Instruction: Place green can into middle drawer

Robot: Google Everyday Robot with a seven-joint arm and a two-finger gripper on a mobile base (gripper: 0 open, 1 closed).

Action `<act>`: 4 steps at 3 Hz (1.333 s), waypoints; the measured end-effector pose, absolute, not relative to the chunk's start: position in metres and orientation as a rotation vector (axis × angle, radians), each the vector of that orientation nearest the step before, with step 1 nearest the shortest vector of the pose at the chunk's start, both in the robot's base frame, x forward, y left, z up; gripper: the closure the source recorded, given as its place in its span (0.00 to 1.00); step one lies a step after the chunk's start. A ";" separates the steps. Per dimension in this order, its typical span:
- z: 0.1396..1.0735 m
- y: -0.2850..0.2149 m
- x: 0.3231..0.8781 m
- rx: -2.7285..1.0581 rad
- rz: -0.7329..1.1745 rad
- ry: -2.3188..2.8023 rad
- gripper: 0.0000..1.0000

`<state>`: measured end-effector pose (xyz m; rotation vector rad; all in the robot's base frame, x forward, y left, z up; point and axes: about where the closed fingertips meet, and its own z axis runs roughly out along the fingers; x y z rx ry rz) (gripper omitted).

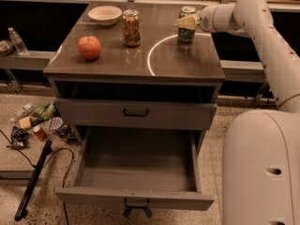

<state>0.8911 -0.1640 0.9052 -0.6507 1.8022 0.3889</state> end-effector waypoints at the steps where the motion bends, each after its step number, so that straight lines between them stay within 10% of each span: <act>1: 0.935 -0.190 0.858 -0.684 0.374 1.773 1.00; 4: 1.020 -0.180 0.624 -0.713 0.566 1.663 1.00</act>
Offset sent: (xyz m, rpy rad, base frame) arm -0.1801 -0.0515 0.0601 -0.0908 0.0072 -0.0075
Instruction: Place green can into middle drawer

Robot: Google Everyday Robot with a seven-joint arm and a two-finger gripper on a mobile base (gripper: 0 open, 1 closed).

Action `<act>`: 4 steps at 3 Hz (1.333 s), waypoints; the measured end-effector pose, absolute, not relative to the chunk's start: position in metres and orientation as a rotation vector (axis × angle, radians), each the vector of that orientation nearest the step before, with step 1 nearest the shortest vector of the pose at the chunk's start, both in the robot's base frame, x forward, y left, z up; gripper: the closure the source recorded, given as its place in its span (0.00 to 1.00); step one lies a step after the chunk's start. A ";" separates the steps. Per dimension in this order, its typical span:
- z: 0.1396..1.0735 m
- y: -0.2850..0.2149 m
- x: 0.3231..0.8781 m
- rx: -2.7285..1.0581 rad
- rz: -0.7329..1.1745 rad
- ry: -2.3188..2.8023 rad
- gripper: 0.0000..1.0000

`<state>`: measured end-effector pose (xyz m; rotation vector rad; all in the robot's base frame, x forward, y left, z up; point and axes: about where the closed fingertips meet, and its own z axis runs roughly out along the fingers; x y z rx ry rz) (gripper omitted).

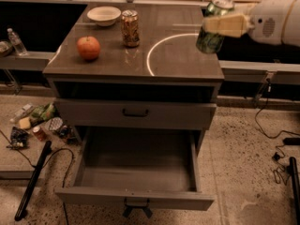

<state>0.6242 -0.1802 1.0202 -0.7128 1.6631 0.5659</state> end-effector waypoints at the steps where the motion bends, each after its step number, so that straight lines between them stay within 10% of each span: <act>1: 0.987 -0.163 0.564 -0.738 0.740 1.669 1.00; 4: 0.886 -0.106 0.510 -0.660 0.808 1.716 1.00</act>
Offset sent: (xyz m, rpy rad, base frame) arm -0.0472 0.0151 -0.0270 0.0613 0.0587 0.0929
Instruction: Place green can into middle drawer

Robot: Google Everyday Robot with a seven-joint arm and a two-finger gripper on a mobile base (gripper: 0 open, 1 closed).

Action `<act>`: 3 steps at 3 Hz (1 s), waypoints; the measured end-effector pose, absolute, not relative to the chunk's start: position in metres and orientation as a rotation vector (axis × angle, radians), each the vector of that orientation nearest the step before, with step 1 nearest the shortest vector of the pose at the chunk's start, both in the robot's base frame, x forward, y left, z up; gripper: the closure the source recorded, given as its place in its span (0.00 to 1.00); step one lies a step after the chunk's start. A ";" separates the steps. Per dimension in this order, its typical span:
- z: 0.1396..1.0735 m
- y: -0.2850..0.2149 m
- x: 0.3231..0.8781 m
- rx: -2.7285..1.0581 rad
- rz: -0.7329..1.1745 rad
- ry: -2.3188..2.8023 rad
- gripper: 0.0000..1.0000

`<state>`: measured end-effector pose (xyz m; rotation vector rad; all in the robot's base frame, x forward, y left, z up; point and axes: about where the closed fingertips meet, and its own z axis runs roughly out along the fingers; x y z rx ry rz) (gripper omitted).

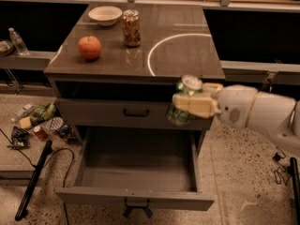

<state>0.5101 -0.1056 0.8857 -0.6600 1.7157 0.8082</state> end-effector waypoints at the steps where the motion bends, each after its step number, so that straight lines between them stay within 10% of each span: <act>1: 0.806 -0.076 0.485 -0.736 0.770 1.787 1.00; 3: 0.734 -0.047 0.483 -0.806 0.746 1.833 1.00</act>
Offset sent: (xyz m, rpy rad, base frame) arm -0.0250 0.0907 -0.2399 -0.2263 0.0868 0.1167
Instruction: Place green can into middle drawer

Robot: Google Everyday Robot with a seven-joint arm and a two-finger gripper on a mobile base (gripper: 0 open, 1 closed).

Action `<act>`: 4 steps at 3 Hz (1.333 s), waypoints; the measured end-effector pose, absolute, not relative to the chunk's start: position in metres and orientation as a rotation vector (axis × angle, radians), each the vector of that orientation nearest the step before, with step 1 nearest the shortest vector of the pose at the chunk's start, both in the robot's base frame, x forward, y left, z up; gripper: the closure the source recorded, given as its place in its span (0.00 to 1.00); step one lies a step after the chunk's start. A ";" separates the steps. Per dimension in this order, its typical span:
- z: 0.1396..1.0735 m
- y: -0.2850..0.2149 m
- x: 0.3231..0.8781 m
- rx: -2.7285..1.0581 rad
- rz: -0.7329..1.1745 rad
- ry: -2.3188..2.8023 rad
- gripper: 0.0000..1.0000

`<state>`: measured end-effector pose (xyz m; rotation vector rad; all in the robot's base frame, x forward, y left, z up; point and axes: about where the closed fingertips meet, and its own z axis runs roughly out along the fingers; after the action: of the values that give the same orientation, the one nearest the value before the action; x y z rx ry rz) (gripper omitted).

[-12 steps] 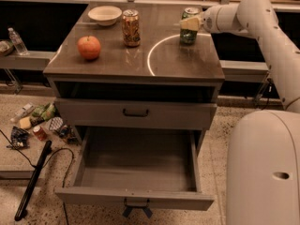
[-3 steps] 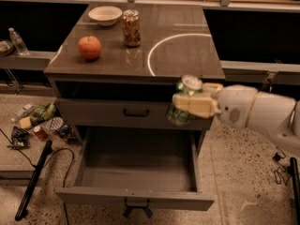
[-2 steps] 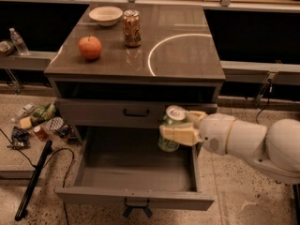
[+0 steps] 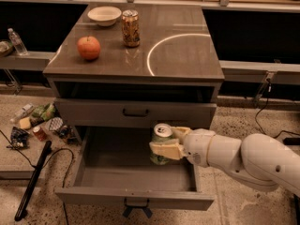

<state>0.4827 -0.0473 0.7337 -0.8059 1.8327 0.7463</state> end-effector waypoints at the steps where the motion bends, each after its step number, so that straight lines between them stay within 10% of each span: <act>1: 0.726 -0.036 0.486 -0.799 0.762 1.792 1.00; 4: 0.572 0.060 0.536 -1.026 0.742 1.619 1.00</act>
Offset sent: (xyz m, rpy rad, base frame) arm 0.0567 0.0896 -0.1448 0.0598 -0.1693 0.1657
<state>0.5364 0.0598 0.5718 -1.0265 1.6190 0.7419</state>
